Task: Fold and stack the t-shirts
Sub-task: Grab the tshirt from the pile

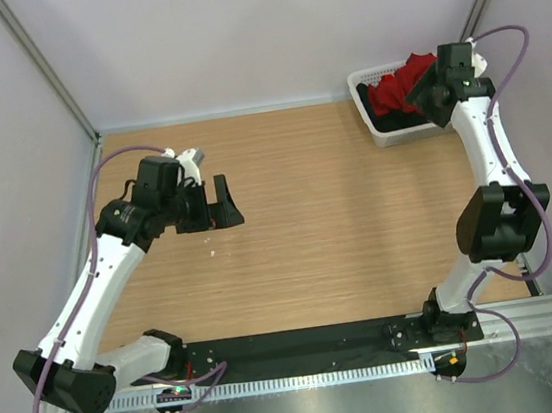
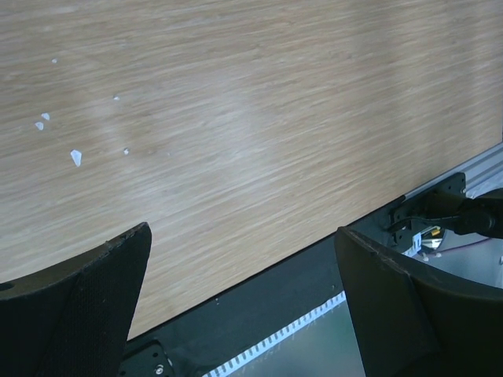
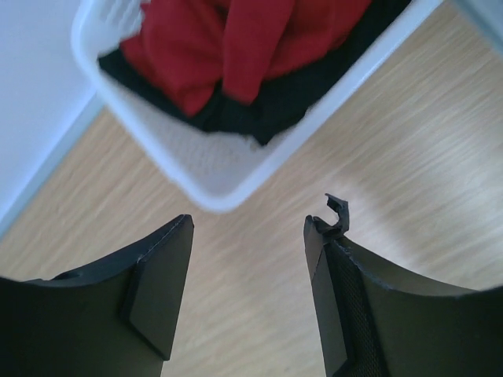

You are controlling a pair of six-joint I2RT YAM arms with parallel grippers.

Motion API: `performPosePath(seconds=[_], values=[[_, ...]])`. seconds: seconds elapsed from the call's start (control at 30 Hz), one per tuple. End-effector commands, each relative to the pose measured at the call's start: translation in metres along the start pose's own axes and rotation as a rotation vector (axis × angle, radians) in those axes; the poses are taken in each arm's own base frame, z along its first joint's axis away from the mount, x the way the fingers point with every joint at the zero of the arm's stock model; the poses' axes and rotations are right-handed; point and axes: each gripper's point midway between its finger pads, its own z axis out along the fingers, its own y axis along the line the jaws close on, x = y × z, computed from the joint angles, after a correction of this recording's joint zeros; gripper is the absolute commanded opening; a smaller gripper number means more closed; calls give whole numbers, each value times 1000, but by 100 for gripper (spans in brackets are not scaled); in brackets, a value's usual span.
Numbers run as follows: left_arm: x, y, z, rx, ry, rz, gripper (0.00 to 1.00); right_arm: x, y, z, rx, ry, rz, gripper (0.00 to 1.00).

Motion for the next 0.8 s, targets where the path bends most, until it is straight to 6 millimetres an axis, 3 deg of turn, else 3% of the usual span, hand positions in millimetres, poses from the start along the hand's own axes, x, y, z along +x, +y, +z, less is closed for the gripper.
performPosePath(seconds=[0.0, 0.13, 0.17, 0.27, 0.3, 0.53, 0.7, 0.77], values=[[2, 8, 3, 17, -10, 28, 100, -66, 2, 16, 18, -196, 3, 65], [-2, 14, 10, 32, -16, 14, 100, -77, -3, 49, 59, -225, -19, 64], [-5, 16, 11, 31, -23, 12, 100, -72, -5, 66, 69, -209, -22, 63], [-12, 29, 18, 5, -30, -47, 100, -75, -4, 85, 73, -203, -24, 61], [-12, 30, 20, 8, -23, -69, 99, -66, -9, 99, 95, -169, -30, 61], [-14, 47, 29, -43, -24, -153, 97, -71, -3, 134, 70, -182, -44, 56], [-19, 54, 34, -74, -6, -172, 97, -87, 7, 139, 59, -215, -36, 33], [-19, 54, 33, -76, -4, -165, 97, -94, 9, 137, 62, -236, -40, 15]])
